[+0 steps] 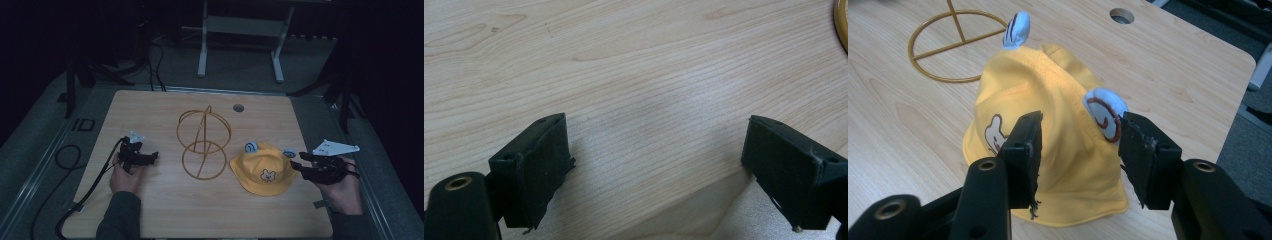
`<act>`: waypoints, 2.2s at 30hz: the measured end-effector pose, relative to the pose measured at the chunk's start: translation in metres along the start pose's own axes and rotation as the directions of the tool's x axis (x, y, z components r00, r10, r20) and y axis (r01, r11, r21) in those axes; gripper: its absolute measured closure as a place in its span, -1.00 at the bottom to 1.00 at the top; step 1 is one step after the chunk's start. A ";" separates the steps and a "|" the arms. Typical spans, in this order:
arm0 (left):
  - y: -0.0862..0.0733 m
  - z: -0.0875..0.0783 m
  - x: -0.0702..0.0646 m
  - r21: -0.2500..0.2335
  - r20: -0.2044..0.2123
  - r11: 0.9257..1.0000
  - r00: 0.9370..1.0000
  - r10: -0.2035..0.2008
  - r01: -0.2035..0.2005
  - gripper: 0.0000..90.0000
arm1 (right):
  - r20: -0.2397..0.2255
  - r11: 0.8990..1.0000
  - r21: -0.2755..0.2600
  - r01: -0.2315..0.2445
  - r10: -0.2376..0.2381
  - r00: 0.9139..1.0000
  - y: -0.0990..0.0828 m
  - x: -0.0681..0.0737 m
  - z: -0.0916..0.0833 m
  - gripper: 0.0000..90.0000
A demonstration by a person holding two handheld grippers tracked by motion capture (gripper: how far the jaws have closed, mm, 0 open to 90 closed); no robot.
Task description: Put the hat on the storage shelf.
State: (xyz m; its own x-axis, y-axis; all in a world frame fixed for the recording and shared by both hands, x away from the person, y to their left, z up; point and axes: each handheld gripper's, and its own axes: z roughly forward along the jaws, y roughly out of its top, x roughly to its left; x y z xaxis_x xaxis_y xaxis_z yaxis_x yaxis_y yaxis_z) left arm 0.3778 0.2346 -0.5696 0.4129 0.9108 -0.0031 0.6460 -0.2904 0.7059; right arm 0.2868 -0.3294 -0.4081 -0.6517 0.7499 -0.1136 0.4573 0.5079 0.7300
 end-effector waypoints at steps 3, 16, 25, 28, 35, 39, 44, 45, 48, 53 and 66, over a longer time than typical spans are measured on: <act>0.000 0.000 0.000 0.000 0.000 1.000 1.000 0.000 0.000 -0.74 | -0.011 1.000 0.009 0.005 -0.005 1.000 0.004 0.000 0.001 0.11; 0.000 0.000 0.000 0.000 0.000 1.000 1.000 0.000 0.000 -0.74 | -0.026 0.995 0.055 0.080 -0.078 0.997 0.021 0.001 0.007 0.11; 0.000 0.000 0.000 0.000 0.000 1.000 1.000 0.000 0.000 -0.74 | -0.038 0.989 0.088 0.120 -0.117 0.992 0.036 -0.001 0.010 0.09; 0.000 0.000 0.000 0.000 0.000 1.000 1.000 0.000 0.000 -0.74 | -0.051 0.986 0.100 0.134 -0.130 0.990 0.040 -0.001 0.011 0.07; 0.000 0.000 0.000 0.000 0.000 1.000 1.000 0.000 0.000 -0.74 | -0.066 0.980 0.119 0.159 -0.152 0.986 0.049 -0.003 0.014 0.07; 0.000 0.000 0.000 -0.001 0.000 1.000 1.000 0.000 0.000 -0.73 | -0.075 0.978 0.131 0.164 -0.155 0.985 0.055 -0.004 0.016 0.07; 0.000 0.000 0.000 0.000 0.000 1.000 1.000 0.000 0.000 -0.73 | -0.087 0.970 0.152 0.189 -0.177 0.980 0.060 -0.004 0.022 0.06; 0.000 0.000 0.000 0.000 0.000 1.000 1.000 0.000 0.000 -0.73 | -0.087 0.969 0.152 0.194 -0.182 0.979 0.061 -0.004 0.023 0.06; 0.000 0.000 0.000 -0.001 0.000 1.000 1.000 0.000 0.000 -0.73 | -0.093 0.964 0.156 0.214 -0.202 0.975 0.064 -0.004 0.025 0.07; 0.000 0.000 0.000 -0.001 0.000 1.000 1.000 0.000 0.000 -0.73 | -0.096 0.958 0.169 0.230 -0.216 0.972 0.070 -0.006 0.028 0.07; 0.000 0.000 0.000 -0.001 0.000 1.000 1.000 0.000 0.000 -0.73 | -0.135 0.943 0.208 0.261 -0.236 0.962 0.077 -0.009 0.040 0.06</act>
State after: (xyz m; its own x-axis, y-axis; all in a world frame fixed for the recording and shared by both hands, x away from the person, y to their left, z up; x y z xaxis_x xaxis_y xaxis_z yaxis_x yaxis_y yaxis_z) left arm 0.3778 0.2346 -0.5697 0.4125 0.9109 -0.0031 0.6453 -0.2898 0.7068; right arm 0.3524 -0.2803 -0.3776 -0.8170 0.5442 -0.1907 0.3870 0.7627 0.5183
